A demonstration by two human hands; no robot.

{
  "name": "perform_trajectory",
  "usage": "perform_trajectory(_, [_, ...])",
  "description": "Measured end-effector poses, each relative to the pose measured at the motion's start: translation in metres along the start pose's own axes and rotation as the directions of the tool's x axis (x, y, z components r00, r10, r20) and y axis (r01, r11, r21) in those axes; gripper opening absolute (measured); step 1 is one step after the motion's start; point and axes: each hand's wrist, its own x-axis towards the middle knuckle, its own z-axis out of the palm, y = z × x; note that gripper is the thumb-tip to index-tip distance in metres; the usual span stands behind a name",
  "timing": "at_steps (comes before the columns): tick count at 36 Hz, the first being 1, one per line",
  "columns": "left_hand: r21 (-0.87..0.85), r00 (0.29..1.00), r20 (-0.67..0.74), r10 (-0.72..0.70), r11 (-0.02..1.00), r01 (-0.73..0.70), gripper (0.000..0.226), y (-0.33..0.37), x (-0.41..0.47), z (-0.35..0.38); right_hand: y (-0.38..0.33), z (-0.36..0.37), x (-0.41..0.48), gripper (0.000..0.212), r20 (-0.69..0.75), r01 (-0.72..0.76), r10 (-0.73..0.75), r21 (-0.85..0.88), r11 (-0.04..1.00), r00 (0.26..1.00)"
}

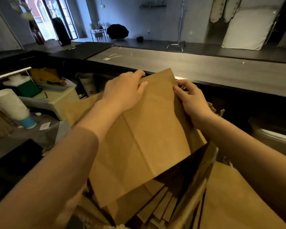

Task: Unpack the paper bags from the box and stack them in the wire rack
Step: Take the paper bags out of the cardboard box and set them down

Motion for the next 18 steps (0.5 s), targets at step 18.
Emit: perform_trajectory(18, [-0.344, 0.909, 0.371, 0.189, 0.937, -0.054, 0.050, 0.132, 0.008, -0.025, -0.039, -0.151, -0.026, 0.020, -0.077, -0.121, 0.107, -0.208, 0.971, 0.991])
